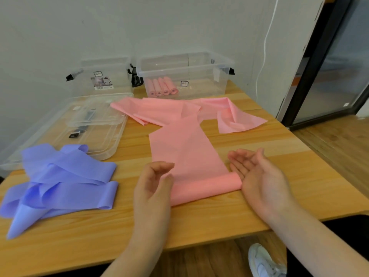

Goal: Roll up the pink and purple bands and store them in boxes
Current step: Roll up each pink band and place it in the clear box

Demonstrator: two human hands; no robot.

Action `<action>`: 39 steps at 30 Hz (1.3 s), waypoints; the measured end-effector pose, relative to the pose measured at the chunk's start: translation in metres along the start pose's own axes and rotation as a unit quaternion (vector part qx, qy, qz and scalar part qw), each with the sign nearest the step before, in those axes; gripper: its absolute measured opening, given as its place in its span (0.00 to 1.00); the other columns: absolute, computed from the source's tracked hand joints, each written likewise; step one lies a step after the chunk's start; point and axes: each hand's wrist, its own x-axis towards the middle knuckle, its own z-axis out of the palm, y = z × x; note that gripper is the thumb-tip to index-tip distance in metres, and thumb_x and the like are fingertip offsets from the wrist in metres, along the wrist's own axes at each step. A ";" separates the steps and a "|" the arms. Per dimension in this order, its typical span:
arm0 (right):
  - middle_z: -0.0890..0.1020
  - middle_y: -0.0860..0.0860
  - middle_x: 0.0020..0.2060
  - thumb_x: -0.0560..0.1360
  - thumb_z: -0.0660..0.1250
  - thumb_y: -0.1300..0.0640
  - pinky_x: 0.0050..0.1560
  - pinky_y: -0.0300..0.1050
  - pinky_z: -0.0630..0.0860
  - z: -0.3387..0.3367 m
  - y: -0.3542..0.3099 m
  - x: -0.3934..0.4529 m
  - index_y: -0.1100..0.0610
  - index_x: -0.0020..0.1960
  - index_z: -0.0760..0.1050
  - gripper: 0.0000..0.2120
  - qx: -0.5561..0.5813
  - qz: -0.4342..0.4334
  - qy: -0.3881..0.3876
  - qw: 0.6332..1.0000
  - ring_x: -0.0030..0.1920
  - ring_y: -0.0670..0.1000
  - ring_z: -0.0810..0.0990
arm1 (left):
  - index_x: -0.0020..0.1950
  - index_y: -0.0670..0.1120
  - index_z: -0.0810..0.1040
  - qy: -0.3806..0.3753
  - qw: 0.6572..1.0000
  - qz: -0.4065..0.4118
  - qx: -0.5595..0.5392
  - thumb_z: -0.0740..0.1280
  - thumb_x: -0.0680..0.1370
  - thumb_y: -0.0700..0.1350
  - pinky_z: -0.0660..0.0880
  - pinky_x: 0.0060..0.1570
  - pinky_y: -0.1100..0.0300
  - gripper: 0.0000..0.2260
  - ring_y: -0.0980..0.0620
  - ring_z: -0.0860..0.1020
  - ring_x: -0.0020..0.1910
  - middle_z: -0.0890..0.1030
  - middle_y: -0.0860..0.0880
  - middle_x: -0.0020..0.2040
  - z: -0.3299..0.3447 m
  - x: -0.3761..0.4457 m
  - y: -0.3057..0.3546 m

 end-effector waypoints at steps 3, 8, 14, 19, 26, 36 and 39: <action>0.82 0.55 0.41 0.73 0.58 0.50 0.56 0.45 0.72 0.002 0.005 0.000 0.62 0.43 0.75 0.14 0.001 0.003 -0.021 1.000 0.50 0.52 0.80 | 0.40 0.46 0.76 0.045 0.996 -0.042 -0.063 0.60 0.74 0.30 0.68 0.41 0.77 0.13 0.67 0.75 0.38 0.78 0.55 0.39 0.006 -0.003 0.007; 0.81 0.58 0.50 0.70 0.66 0.57 0.62 0.50 0.71 -0.007 -0.003 0.000 0.61 0.49 0.77 0.10 -0.182 0.005 -0.134 0.974 0.56 0.56 0.78 | 0.37 0.47 0.78 -0.067 0.992 -0.102 -0.038 0.59 0.73 0.29 0.68 0.51 0.61 0.15 0.54 0.76 0.44 0.80 0.52 0.38 -0.012 0.021 0.003; 0.79 0.55 0.56 0.71 0.66 0.47 0.60 0.44 0.71 -0.012 -0.007 -0.002 0.57 0.52 0.78 0.16 -0.234 0.011 -0.196 0.952 0.62 0.53 0.75 | 0.49 0.59 0.75 -0.339 0.867 0.071 0.359 0.69 0.71 0.39 0.64 0.46 0.80 0.15 0.70 0.70 0.52 0.77 0.63 0.49 -0.040 0.031 0.013; 0.78 0.40 0.52 0.70 0.71 0.63 0.54 0.28 0.68 -0.014 -0.016 -0.002 0.47 0.51 0.77 0.15 -0.514 -0.078 -0.259 0.814 0.55 0.36 0.74 | 0.41 0.56 0.76 -0.285 0.871 0.130 0.380 0.69 0.66 0.38 0.67 0.42 0.74 0.13 0.64 0.71 0.48 0.78 0.59 0.41 -0.036 0.026 0.011; 0.80 0.40 0.43 0.74 0.67 0.58 0.46 0.29 0.69 -0.010 -0.012 -0.002 0.41 0.43 0.75 0.11 -0.613 -0.162 -0.218 0.742 0.47 0.37 0.76 | 0.43 0.56 0.76 -0.301 0.861 0.095 0.398 0.68 0.71 0.44 0.67 0.40 0.75 0.06 0.67 0.73 0.45 0.79 0.60 0.41 -0.045 0.032 0.012; 0.76 0.43 0.39 0.68 0.69 0.49 0.41 0.35 0.67 -0.012 -0.006 0.000 0.45 0.37 0.73 0.05 -0.655 -0.224 -0.158 0.704 0.43 0.41 0.73 | 0.46 0.56 0.75 -0.315 0.834 0.155 0.425 0.68 0.73 0.50 0.66 0.45 0.75 0.05 0.64 0.71 0.48 0.76 0.60 0.46 -0.044 0.030 0.013; 0.75 0.38 0.46 0.69 0.72 0.51 0.51 0.27 0.63 -0.012 -0.012 0.001 0.44 0.43 0.77 0.05 -0.633 -0.215 -0.214 0.712 0.52 0.37 0.71 | 0.45 0.56 0.74 -0.303 0.859 0.150 0.383 0.68 0.74 0.45 0.67 0.42 0.74 0.05 0.65 0.72 0.46 0.78 0.58 0.40 -0.042 0.035 0.008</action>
